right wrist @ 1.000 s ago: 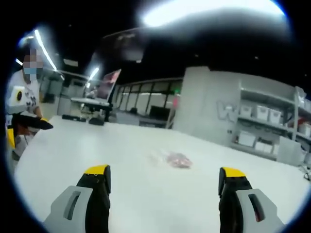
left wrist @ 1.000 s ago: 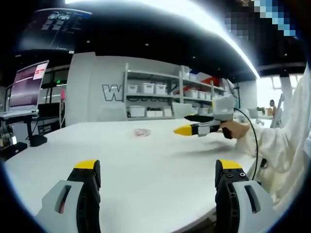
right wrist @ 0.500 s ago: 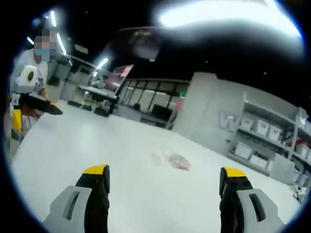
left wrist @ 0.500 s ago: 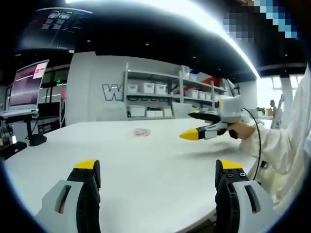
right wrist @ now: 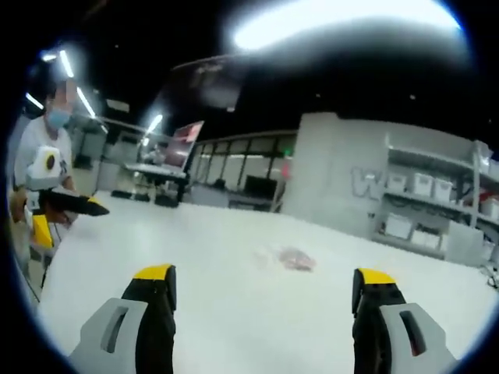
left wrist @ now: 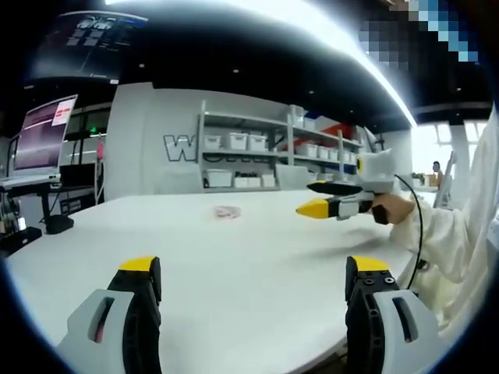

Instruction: Open the resealable bag by pulling the two sides of the seal apart until the entire bag opening is separated and visibly accessible.

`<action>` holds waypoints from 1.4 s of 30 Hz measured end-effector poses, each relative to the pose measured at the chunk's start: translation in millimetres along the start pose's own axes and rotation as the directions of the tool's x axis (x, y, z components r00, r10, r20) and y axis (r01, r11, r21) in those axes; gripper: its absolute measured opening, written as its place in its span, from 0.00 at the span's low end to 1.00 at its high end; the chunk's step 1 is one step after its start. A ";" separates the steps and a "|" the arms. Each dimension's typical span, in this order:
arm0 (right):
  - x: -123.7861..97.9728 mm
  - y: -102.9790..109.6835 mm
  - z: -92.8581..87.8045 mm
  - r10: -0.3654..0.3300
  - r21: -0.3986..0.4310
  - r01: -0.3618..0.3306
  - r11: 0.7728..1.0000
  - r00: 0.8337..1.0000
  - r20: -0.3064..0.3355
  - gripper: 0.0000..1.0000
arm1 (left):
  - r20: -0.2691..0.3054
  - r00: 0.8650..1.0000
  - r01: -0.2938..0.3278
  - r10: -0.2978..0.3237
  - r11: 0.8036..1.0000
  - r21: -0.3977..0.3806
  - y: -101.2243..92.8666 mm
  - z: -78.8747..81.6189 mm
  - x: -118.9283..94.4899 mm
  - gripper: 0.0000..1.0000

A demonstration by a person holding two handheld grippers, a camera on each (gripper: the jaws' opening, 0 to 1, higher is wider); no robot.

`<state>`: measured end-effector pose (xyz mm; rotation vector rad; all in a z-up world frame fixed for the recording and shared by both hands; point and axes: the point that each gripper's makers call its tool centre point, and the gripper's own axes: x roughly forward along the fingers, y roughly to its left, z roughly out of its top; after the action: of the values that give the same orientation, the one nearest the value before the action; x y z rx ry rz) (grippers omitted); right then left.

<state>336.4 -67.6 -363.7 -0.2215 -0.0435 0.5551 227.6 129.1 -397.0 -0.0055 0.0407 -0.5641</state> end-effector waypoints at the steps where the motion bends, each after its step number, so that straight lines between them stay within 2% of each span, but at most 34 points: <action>1: -1.0 1.1 0.5 0.006 0.018 -0.006 1.000 1.000 0.003 0.95 | 0.000 1.000 0.000 0.000 1.000 0.000 0.2 0.0 0.0 0.97; 4: -3.9 4.0 0.5 0.017 0.072 -0.018 0.997 1.000 0.009 0.95 | 0.002 1.000 0.002 -0.002 1.000 -0.002 -0.5 0.3 0.3 0.97; 10: -6.2 5.4 -3.5 0.014 0.104 -0.014 0.994 1.000 0.000 0.94 | -0.002 1.000 0.003 -0.003 1.000 -0.001 -1.0 -1.0 -0.2 0.97; 22: -19.7 9.8 8.5 0.025 0.224 -0.033 0.974 0.999 0.041 0.93 | 0.001 1.000 -0.004 0.004 1.000 -0.010 2.6 -3.0 -1.1 0.97; 27: -28.3 11.2 5.4 0.006 0.196 -0.011 0.981 1.000 0.025 0.93 | -0.004 1.000 -0.005 0.005 1.000 -0.011 2.8 -5.2 -1.3 0.97; 32: -31.3 14.9 8.4 0.014 0.216 -0.022 0.976 0.999 0.041 0.92 | -0.001 1.000 0.000 0.000 1.000 -0.010 1.0 -5.0 0.0 0.97; 38: -35.7 22.3 11.4 0.017 0.202 -0.030 0.979 0.998 0.063 0.91 | -0.006 1.000 -0.001 0.001 1.000 -0.009 0.5 -7.4 0.0 0.97; 42: -40.8 23.1 10.8 -0.005 0.025 0.004 1.000 0.999 0.051 0.90 | -0.004 1.000 -0.005 0.005 1.000 -0.007 2.0 -7.3 -0.2 0.97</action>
<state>288.7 -68.0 -357.5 -0.1828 -0.0867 0.5568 228.3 130.9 -404.3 -0.0115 0.0466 -0.5588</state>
